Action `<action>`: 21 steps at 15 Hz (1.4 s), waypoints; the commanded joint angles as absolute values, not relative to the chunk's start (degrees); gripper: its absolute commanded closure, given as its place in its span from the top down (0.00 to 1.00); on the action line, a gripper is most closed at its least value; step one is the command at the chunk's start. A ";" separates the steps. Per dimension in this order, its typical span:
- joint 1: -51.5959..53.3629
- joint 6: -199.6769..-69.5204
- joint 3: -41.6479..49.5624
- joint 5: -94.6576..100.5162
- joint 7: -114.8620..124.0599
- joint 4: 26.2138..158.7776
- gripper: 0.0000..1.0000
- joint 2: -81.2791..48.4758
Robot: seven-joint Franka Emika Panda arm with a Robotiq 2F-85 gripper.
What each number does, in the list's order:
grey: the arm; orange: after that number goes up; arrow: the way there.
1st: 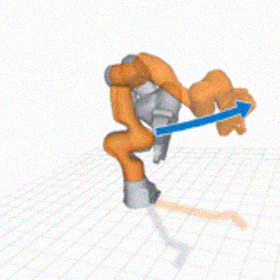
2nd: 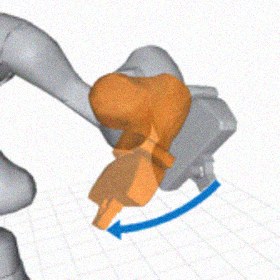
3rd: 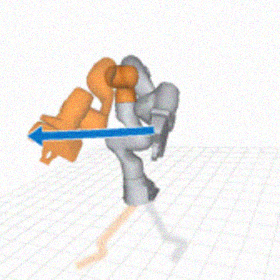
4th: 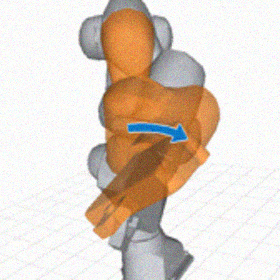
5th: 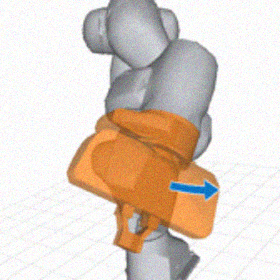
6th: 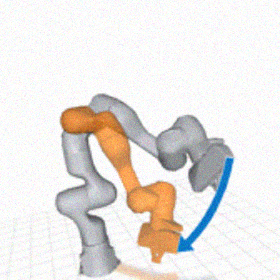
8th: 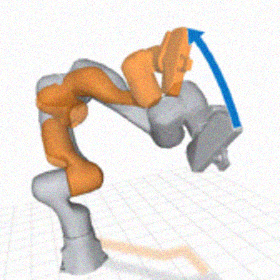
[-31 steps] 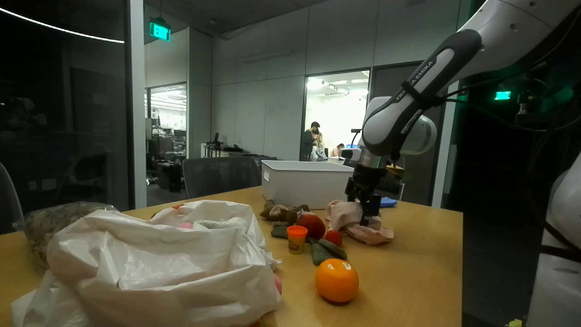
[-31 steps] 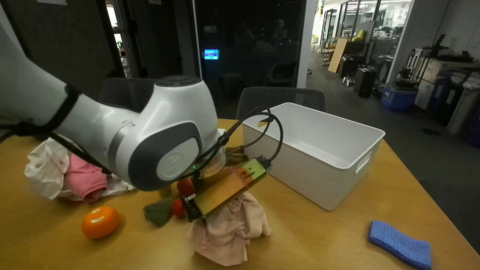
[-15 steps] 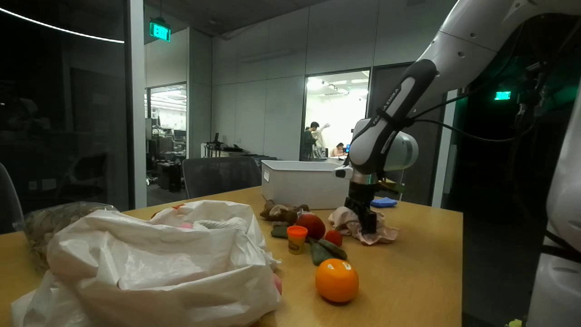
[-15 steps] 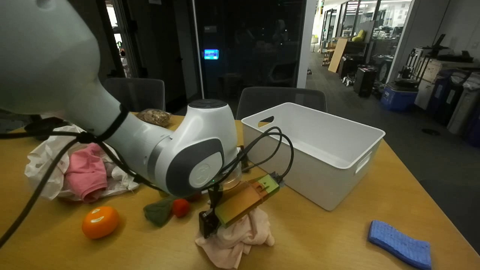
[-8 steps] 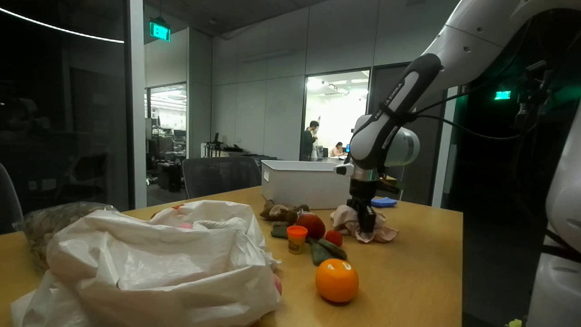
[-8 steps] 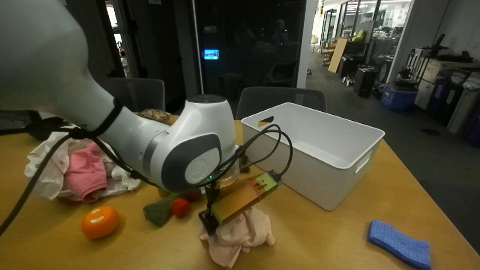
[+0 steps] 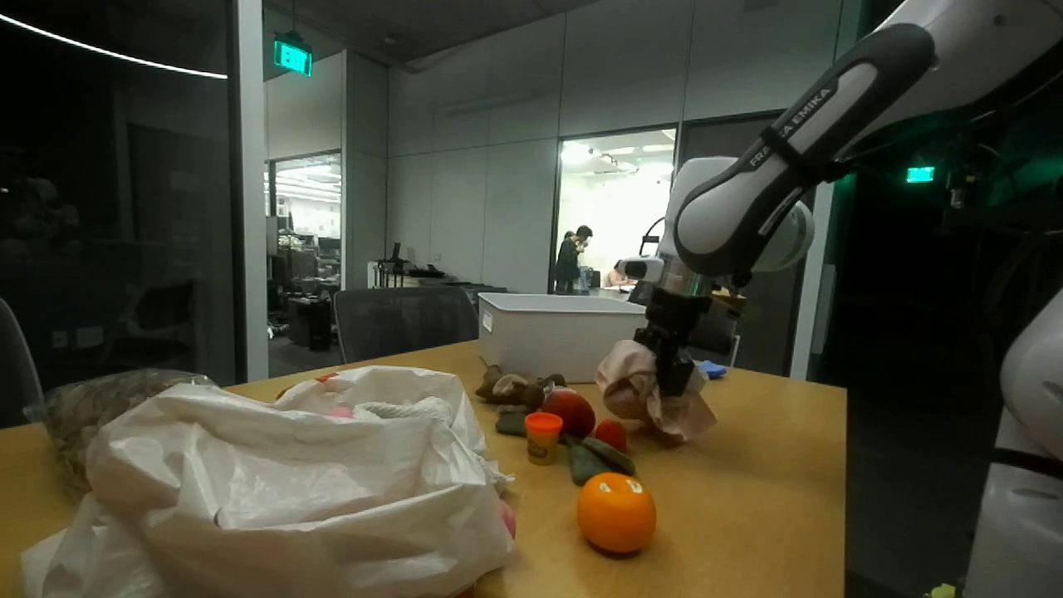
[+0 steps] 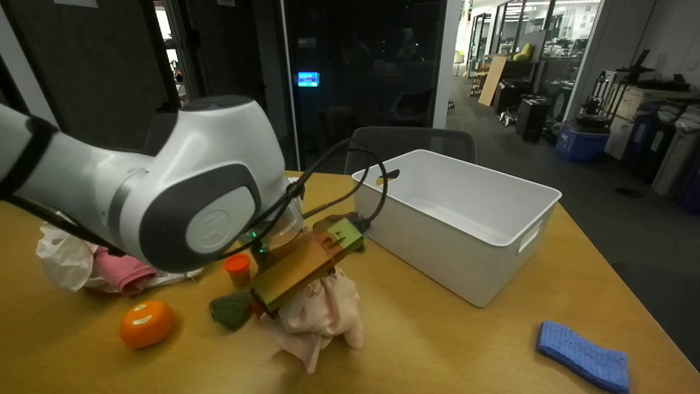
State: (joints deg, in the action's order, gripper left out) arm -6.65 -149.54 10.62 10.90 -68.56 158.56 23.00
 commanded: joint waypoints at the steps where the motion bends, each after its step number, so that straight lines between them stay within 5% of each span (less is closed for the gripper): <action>1: -3.58 -149.93 8.81 9.93 -64.92 158.39 0.02 29.86; 21: 26.83 -148.24 -8.77 7.38 -40.57 157.77 0.05 34.90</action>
